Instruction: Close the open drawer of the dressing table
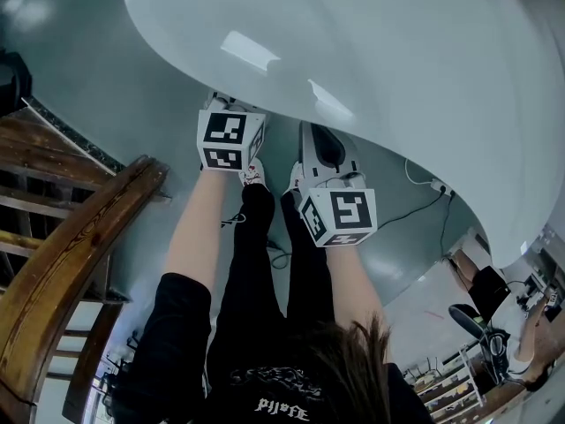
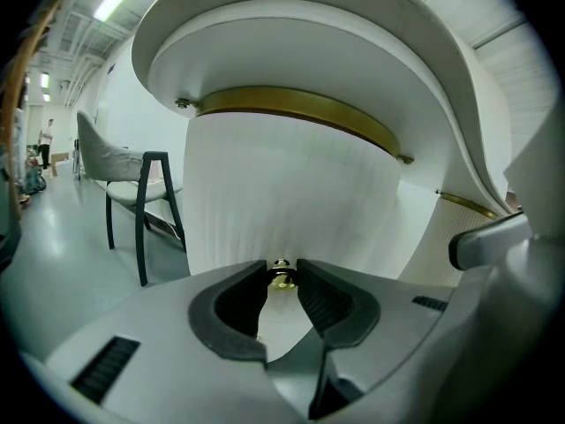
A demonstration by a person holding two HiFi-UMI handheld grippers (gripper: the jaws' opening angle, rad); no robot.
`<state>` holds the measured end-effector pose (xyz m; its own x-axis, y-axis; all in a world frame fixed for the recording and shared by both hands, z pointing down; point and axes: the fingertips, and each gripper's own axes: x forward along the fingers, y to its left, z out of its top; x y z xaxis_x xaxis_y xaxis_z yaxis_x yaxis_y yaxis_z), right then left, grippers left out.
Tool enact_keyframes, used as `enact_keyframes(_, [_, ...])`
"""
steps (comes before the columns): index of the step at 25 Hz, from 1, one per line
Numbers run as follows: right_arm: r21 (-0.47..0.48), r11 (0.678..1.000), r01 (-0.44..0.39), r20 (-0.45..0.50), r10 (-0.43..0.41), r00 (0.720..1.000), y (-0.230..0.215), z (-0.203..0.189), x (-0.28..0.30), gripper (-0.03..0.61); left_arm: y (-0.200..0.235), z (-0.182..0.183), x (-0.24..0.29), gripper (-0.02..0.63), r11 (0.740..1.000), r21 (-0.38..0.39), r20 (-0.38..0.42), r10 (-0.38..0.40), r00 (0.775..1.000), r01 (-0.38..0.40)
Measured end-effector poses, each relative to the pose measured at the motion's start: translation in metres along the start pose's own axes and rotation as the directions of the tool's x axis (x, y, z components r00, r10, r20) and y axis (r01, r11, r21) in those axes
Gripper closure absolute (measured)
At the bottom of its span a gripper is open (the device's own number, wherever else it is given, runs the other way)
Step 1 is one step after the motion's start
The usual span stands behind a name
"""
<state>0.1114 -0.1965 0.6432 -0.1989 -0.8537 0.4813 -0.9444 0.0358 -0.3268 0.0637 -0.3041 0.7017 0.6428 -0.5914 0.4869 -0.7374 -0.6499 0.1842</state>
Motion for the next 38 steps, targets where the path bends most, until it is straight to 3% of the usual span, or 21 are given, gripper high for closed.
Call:
enact_keyframes(11, [-0.002,1.0,-0.016,-0.007,0.016,1.0,0.019,0.003,-0.009,0.552,0.002,0.003,0.001,0.493,1.0,-0.006,-0.022,0.03,0.999,-0.03])
enact_keyframes(16, [-0.018,0.999,-0.027,-0.001,0.027,1.0,0.02,0.008,-0.013,0.552,0.002,0.004,0.0,0.494,0.999,0.0,0.003,0.041,0.999,-0.041])
enact_keyframes(19, [-0.01,1.0,-0.022,0.008,0.022,1.0,0.018,0.009,-0.016,0.552,0.002,0.001,0.0,0.492,0.998,-0.046,-0.005,0.033,0.999,-0.033])
enact_keyframes(22, [0.005,1.0,-0.022,0.009,0.022,1.0,0.017,0.01,-0.022,0.552,0.001,-0.006,-0.007,0.42,0.995,-0.099,-0.048,0.025,0.999,-0.03])
enact_keyframes(29, [0.045,0.998,-0.042,0.005,0.041,0.999,0.029,0.018,-0.06,0.551,-0.036,-0.012,-0.071,0.417,0.993,-0.113,-0.087,-0.035,0.996,0.025])
enact_keyframes(34, [0.007,0.999,-0.045,0.004,0.045,0.999,0.038,0.036,-0.098,0.551,-0.073,0.019,-0.125,0.417,0.993,-0.077,-0.067,-0.097,0.993,0.091])
enact_keyframes(38, [-0.022,0.999,-0.031,0.056,0.032,0.998,0.043,0.069,-0.123,0.551,-0.089,0.061,-0.163,0.417,0.994,-0.057,-0.014,-0.099,0.995,0.098])
